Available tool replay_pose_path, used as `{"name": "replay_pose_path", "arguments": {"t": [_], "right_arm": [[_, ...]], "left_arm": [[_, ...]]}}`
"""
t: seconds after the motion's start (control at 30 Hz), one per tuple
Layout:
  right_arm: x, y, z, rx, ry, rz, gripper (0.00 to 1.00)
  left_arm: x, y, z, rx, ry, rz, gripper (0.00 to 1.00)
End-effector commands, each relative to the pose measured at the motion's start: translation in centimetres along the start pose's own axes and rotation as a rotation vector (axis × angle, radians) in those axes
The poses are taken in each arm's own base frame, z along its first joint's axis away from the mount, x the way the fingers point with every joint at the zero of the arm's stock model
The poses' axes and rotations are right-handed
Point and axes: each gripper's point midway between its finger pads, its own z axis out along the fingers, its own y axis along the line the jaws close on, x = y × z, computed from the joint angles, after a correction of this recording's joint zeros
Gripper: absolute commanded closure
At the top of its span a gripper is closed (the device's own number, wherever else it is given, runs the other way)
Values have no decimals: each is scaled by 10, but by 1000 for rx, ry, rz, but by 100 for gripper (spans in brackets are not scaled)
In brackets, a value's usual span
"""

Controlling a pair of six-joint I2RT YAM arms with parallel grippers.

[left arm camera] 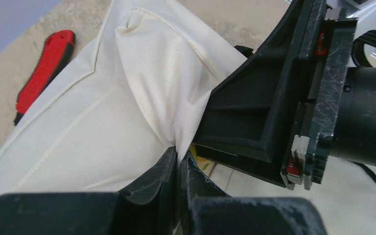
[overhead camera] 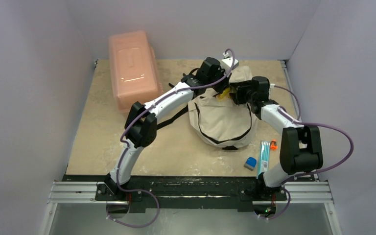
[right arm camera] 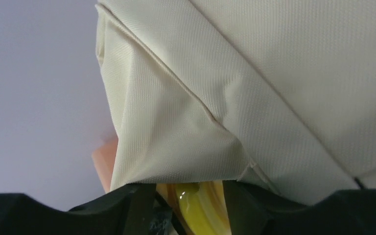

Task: Pack the student bag
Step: Place the stationery in the student bag.

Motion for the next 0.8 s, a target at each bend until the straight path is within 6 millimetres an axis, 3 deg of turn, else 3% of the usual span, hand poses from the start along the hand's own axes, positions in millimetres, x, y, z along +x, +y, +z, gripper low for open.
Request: {"name": "replay_pose_path", "arguments": {"t": [0.0,0.07,0.13,0.2,0.3,0.4,0.47,0.6,0.77], "right_arm": [[-59,66,-15,-174,-211,-98,27],[-38,49,-24,-159,-109,-245,12],[-31,35,-34,-127,-79,-346,5],[-15,27,-46,-139,-1,-478,6],[-18,-4,-59,-74,2,-660,7],[-17,-22,-61,-73,23,-759,40],[-2,-15,-59,-174,77,-769,46],[19,-1,-45,-256,136,-797,79],[36,14,-9,-303,178,-825,86]], "left_arm": [[-7,15,-28,-86,50,38,95],[-4,13,-24,-69,62,18,100],[0,9,-21,-44,69,-3,100],[3,6,-17,-24,65,-19,100],[9,5,-14,-20,76,-28,100],[10,5,-13,-19,79,-41,100],[7,2,-15,-4,78,-52,100],[4,-6,-19,35,76,-64,100],[-2,-19,-26,98,75,-74,100]]}}
